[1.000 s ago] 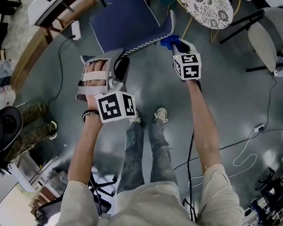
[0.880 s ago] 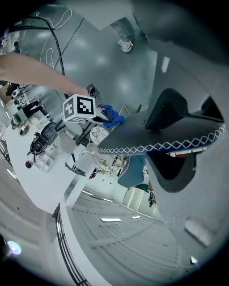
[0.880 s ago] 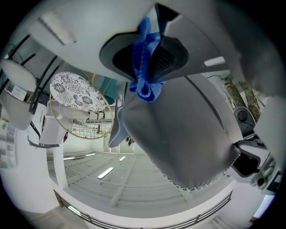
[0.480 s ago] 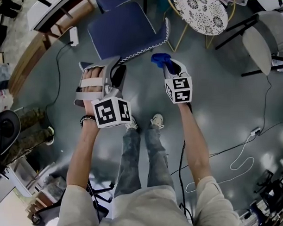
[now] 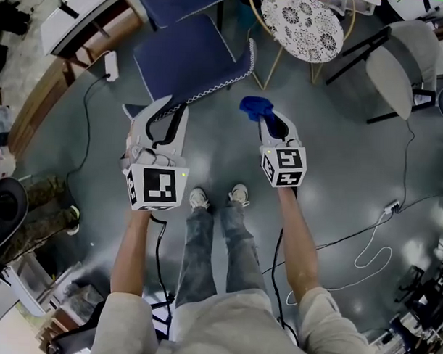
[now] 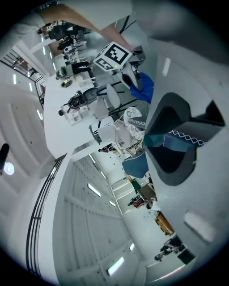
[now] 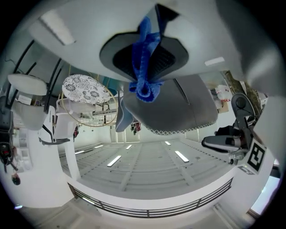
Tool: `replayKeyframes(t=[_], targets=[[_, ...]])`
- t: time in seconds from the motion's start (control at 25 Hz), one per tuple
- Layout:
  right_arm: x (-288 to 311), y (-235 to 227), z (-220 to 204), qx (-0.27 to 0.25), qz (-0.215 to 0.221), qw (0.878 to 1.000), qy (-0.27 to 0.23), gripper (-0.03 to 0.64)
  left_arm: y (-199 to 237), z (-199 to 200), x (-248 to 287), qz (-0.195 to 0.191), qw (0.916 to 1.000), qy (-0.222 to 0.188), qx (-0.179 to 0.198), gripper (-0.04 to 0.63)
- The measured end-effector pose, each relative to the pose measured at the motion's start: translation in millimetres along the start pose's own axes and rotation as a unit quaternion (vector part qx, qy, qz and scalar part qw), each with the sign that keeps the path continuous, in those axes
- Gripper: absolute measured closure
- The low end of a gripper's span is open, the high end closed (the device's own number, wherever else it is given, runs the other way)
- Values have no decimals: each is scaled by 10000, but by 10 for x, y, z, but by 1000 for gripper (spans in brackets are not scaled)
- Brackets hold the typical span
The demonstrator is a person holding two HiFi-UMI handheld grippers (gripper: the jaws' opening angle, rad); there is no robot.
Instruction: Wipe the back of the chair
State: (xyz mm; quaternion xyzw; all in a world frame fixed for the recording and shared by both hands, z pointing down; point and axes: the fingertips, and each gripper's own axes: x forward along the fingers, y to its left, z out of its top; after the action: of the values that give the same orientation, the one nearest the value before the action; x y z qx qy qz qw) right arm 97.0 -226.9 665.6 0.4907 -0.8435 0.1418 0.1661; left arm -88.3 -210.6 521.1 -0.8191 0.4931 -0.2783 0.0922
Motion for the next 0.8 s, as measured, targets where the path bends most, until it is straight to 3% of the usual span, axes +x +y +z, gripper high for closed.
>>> replayKeyframes(t=[0.16,0.52,0.8], targets=[[-276,-17,130,59,-178,9998,-99,561,106,58,-81,145,9987,-186,-460,587],[-802,39,654,71,-406,9988,-259,561,356,165,-437,112,9875,-376,-1525,591],[-1084,177,1506,-65,-466,9960,-757,561,596,395,-756,138,9818,-535,-1818,592]])
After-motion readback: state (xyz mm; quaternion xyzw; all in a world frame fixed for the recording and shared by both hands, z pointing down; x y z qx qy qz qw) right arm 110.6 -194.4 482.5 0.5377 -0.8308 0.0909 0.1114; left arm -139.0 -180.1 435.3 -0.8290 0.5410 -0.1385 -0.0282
